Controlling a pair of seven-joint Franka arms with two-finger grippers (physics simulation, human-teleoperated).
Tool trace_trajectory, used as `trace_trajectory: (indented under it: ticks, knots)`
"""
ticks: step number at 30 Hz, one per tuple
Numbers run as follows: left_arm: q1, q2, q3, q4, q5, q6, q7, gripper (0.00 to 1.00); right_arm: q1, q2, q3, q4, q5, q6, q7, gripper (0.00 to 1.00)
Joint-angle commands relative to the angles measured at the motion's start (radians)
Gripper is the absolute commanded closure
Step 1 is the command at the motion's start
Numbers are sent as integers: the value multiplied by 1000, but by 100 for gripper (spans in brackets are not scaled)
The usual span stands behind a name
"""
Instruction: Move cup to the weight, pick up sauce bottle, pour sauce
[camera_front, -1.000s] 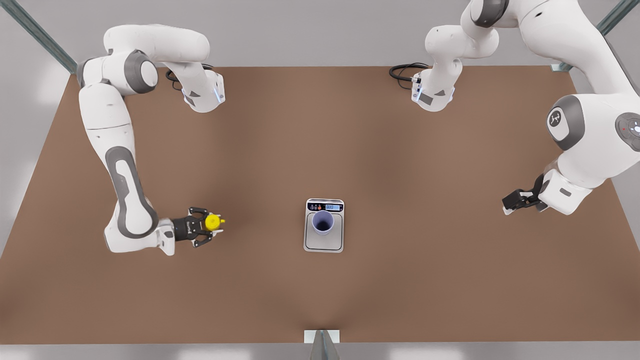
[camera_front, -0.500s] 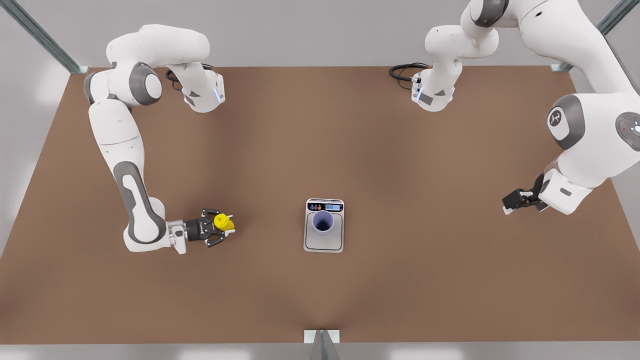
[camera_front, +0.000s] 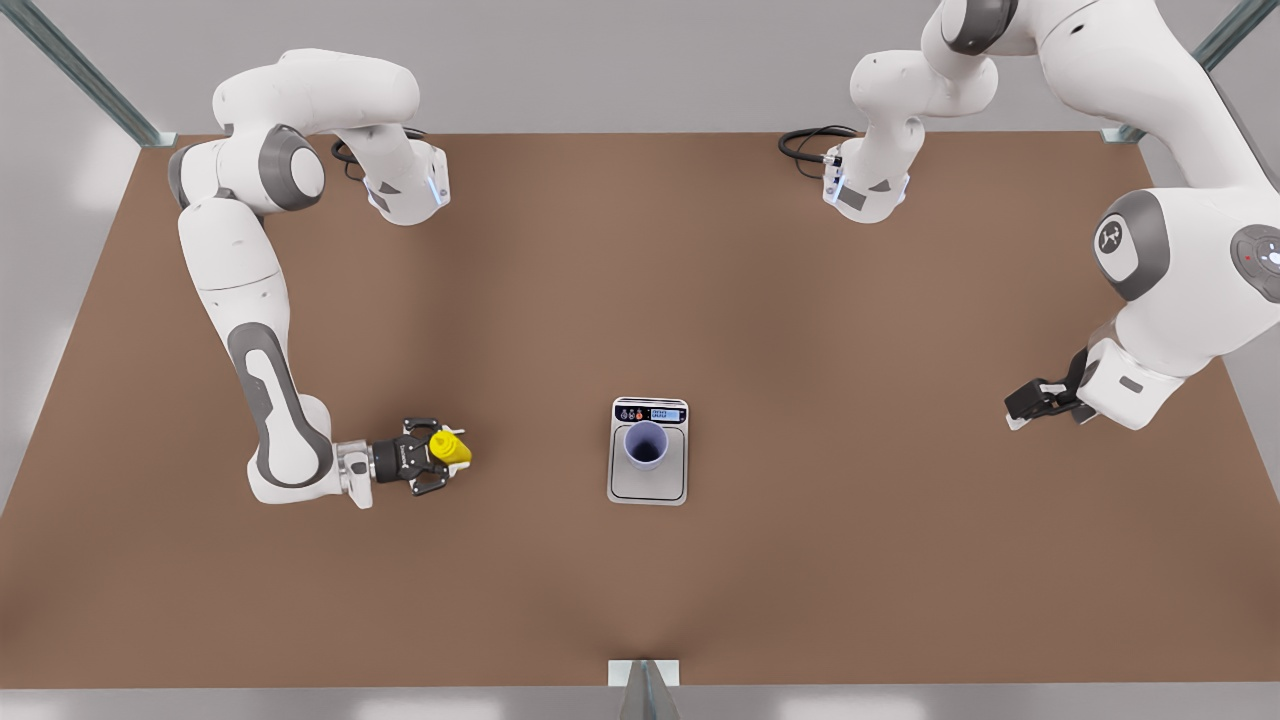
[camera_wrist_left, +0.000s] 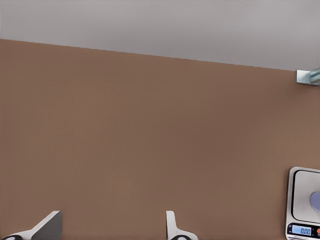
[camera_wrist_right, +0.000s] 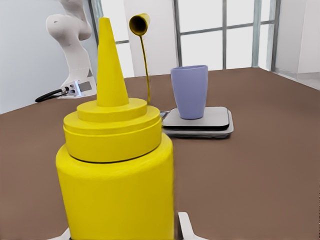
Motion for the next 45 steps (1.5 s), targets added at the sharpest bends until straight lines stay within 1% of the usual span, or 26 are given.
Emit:
trace_trajectory:
  ticks: [1, 2, 23, 29, 33, 34, 35, 36, 37, 38, 39, 40, 41, 42, 43, 45]
  knots:
    - [0, 0, 0, 0, 0, -1, -1, 0, 0, 0, 0, 0, 0, 0, 0, 5]
    - [0, 0, 0, 0, 0, -1, 0, 0, 0, 0, 0, 0, 0, 0, 0, 0]
    - [0, 0, 0, 14, 2, -10, -1, 0, -14, -2, 0, -2, -3, -12, 6, 0]
    - [0, 0, 2, 14, 2, -10, -1, 0, -72, -5, -1, -14, -17, -52, 2, 0]
    - [0, 0, 0, 15, 2, -5, -1, 0, -167, -14, -3, -14, -158, -120, 26, 0]
    - [0, 0, -2, 15, 2, -4, -1, 0, -201, -35, -6, -12, -225, -175, 98, 0]
    - [0, 1, -2, 15, 2, -4, -1, 0, -221, -106, -14, 47, -365, -250, 363, 0]
    - [0, 4, -2, 15, 2, -4, -3, 0, -210, -163, -14, 126, -498, -258, 749, 0]
    - [-2, 9, -5, 15, 2, -4, -7, 0, -172, -231, -12, 153, -613, -212, 1040, 0]
    - [0, 11, -5, 15, 2, -10, -9, 0, -152, -301, -8, 170, -761, -186, 1423, 0]
    - [0, 20, -6, 14, 2, -12, -9, 0, -103, -345, -8, 210, -860, -178, 1650, 0]
    - [-2, 21, -6, 14, 2, -13, -9, 0, -80, -396, -12, 212, -925, -176, 1814, 0]
    - [-3, 23, -8, 12, 0, -36, -9, 0, 1, -465, -75, 207, -948, -176, 1988, 0]
    - [-3, 34, -8, 12, 2, -41, -9, 0, 110, -509, -176, 201, -946, -176, 2069, 0]
    - [-5, 47, -8, 11, 0, -67, -14, 0, 199, -597, -247, 155, -936, -167, 2214, 0]
    - [-21, 43, -6, 12, 3, -91, -14, 0, 201, -709, -247, 37, -930, -94, 2227, 0]
